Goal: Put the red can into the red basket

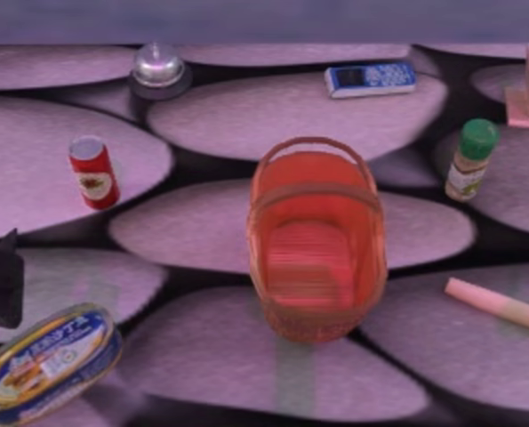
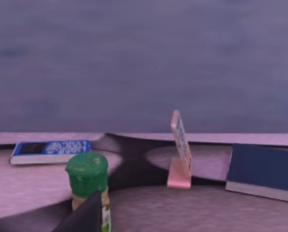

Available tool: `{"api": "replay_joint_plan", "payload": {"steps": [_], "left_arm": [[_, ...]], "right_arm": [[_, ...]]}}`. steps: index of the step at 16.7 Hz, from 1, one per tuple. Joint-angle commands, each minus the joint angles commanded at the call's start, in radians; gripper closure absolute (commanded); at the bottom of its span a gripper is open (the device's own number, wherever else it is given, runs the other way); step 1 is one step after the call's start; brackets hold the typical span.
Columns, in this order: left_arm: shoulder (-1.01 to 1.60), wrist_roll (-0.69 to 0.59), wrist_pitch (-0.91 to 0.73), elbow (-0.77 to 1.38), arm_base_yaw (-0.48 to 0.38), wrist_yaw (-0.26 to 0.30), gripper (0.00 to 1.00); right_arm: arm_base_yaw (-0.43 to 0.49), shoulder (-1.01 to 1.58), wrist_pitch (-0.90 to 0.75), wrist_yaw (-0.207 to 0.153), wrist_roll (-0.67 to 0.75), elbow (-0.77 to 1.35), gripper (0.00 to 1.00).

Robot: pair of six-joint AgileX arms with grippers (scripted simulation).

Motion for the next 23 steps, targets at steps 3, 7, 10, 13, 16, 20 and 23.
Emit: {"api": "replay_joint_plan", "payload": {"steps": [3,7,10,13,16,20,23], "left_arm": [[0.271,0.085,-0.178,0.279,-0.033,0.017,0.00],[0.660,0.195,-0.398,0.691,-0.065,0.036,0.00],[0.967,0.272,-0.540,0.990,-0.078,0.040,0.00],[1.273,0.344,-0.665,1.249,-0.081,0.032,0.00],[1.548,0.408,-0.773,1.455,-0.076,0.013,0.00],[1.792,0.473,-0.879,1.628,-0.065,-0.017,0.00],[1.865,0.496,-0.915,1.680,-0.060,-0.030,0.00]], "right_arm": [[0.000,0.000,0.000,0.000,0.000,0.000,0.00],[0.000,0.000,0.000,0.000,0.000,0.000,0.00],[0.000,0.000,0.000,0.000,0.000,0.000,0.00],[0.000,0.000,0.000,0.000,0.000,0.000,0.00],[0.000,0.000,0.000,0.000,0.000,0.000,0.00],[0.000,0.000,0.000,0.000,0.000,0.000,0.00],[0.000,0.000,0.000,0.000,0.000,0.000,0.00]]}}
